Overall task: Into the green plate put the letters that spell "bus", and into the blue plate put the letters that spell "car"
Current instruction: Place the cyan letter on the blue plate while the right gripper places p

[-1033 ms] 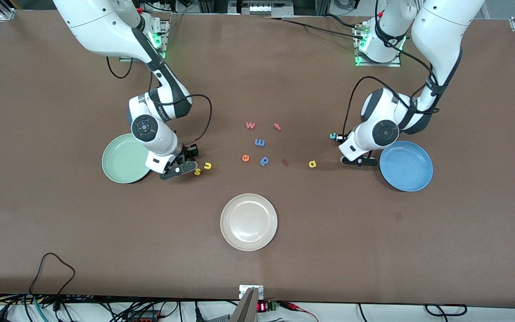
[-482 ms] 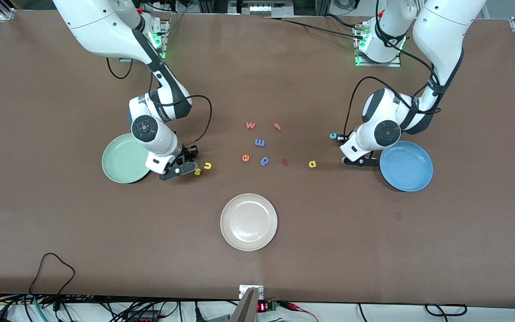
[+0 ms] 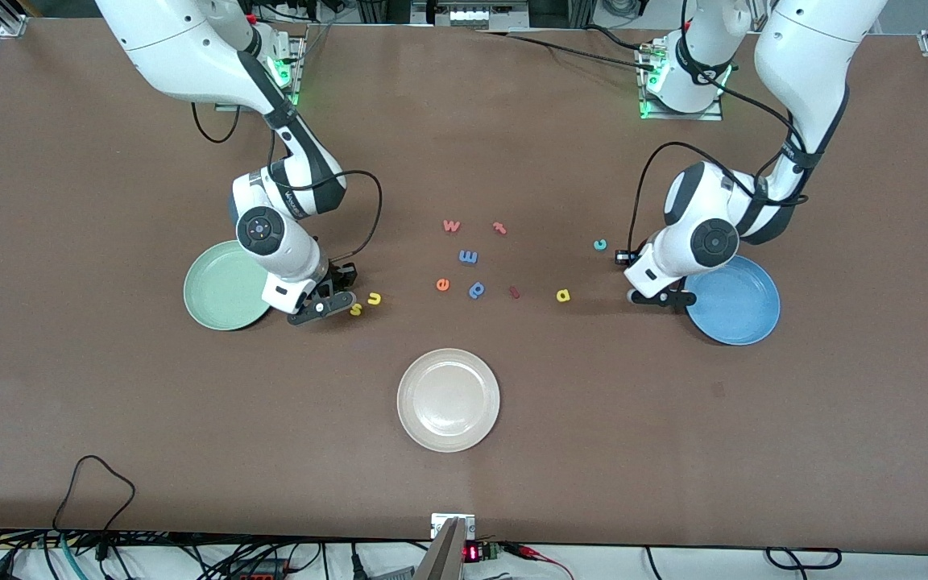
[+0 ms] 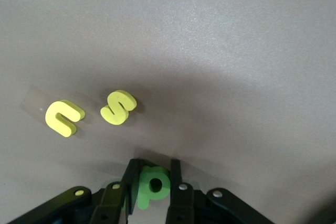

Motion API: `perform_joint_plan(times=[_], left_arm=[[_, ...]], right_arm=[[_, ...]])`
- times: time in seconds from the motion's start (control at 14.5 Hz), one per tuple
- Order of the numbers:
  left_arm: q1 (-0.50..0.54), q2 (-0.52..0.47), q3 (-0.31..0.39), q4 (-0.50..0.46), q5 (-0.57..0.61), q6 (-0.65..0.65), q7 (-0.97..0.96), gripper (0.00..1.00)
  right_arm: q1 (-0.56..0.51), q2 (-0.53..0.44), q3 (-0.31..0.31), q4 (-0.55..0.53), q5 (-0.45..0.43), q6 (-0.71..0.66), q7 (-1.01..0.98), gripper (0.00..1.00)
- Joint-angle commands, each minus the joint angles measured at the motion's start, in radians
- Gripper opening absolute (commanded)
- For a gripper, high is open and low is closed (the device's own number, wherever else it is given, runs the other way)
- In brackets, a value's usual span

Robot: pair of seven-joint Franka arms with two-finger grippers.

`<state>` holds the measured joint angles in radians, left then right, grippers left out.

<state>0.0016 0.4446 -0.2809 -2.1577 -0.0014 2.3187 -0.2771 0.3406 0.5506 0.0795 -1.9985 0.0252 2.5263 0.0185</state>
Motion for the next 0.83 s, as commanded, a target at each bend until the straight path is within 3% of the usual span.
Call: perform_joint_plan(times=[0.0,0.21,0.48,0.69,0.76], left_arm=[[0.015,-0.037,-0.006,-0.010,-0.011,-0.005,0.004,0.04],[0.087,-0.081,0.002,0.034,-0.005,-0.060,0.027,0.03],[0.240,-0.038,0.006,0.192,-0.003,-0.194,0.226,0.03],[0.293,-0.001,0.006,0.232,0.124,-0.199,0.250,0.07],[0.307,0.015,0.006,0.240,0.142,-0.199,0.248,0.16]], right_arm=[[-0.064,-0.059,-0.004,0.009,0.007,-0.073,-0.038,0.00],[-0.150,-0.147,-0.004,0.027,0.007,-0.217,-0.075,0.00],[-0.310,-0.153,-0.004,0.026,0.007,-0.320,-0.196,0.02],[-0.342,-0.129,-0.004,0.024,0.007,-0.328,-0.206,0.21],[-0.342,-0.127,-0.004,0.024,0.008,-0.328,-0.197,0.41]])
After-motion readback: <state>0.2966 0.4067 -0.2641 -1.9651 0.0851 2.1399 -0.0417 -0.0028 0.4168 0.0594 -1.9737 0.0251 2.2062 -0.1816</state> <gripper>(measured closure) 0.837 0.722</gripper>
